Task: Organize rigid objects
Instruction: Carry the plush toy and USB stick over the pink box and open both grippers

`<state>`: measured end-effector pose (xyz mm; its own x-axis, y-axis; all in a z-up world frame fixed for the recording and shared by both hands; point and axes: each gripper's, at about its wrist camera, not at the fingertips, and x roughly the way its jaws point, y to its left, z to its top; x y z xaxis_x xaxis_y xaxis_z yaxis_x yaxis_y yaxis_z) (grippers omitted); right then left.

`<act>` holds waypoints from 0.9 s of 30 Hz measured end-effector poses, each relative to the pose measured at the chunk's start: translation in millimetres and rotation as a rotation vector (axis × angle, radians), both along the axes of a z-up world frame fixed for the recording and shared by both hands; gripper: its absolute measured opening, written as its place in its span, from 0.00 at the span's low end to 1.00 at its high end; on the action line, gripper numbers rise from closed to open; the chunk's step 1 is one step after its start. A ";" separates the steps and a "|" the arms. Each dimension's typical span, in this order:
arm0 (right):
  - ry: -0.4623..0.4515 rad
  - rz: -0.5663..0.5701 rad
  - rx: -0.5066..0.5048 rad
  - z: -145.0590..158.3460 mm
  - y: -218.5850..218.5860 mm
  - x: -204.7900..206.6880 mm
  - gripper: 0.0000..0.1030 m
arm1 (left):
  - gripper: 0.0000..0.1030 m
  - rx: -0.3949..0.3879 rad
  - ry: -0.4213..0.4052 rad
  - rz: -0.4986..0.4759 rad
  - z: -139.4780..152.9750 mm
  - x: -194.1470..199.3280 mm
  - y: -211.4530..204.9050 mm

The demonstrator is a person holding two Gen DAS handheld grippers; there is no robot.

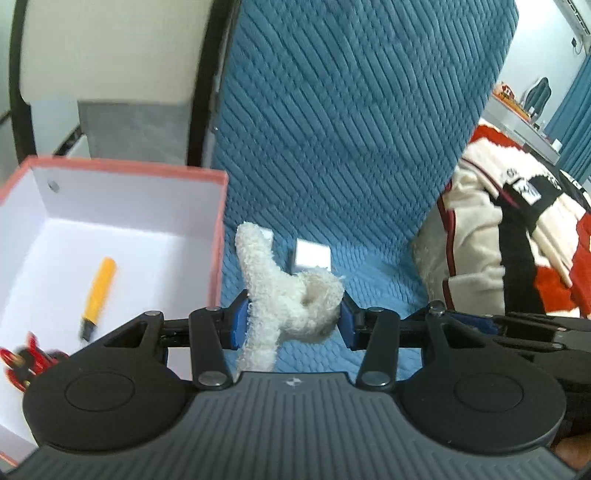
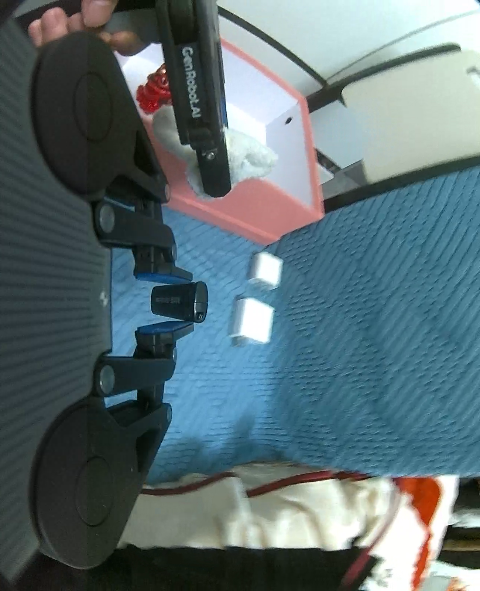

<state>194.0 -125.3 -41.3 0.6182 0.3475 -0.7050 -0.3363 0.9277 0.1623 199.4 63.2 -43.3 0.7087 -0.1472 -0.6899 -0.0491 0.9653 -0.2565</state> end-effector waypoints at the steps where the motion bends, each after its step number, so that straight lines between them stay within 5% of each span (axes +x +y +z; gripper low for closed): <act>1: -0.009 0.007 0.003 6.2 3.3 -0.2 0.25 | 0.52 0.003 -0.009 0.008 5.0 -1.0 3.9; 15: -0.116 0.151 0.058 80.0 85.0 -9.8 0.24 | 0.52 0.034 -0.082 0.123 67.9 -32.5 95.4; 20: -0.092 0.218 0.078 74.5 123.4 -15.2 0.24 | 0.52 0.056 -0.039 0.182 54.1 -42.9 130.2; 27: -0.005 0.277 0.045 30.2 167.0 -27.2 0.25 | 0.52 0.022 0.062 0.219 10.8 -63.1 165.5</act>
<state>166.8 41.7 -11.1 0.4983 0.5346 -0.6826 -0.5773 0.7920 0.1988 136.3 228.7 -32.6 0.6783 0.0209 -0.7345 -0.2729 0.9353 -0.2254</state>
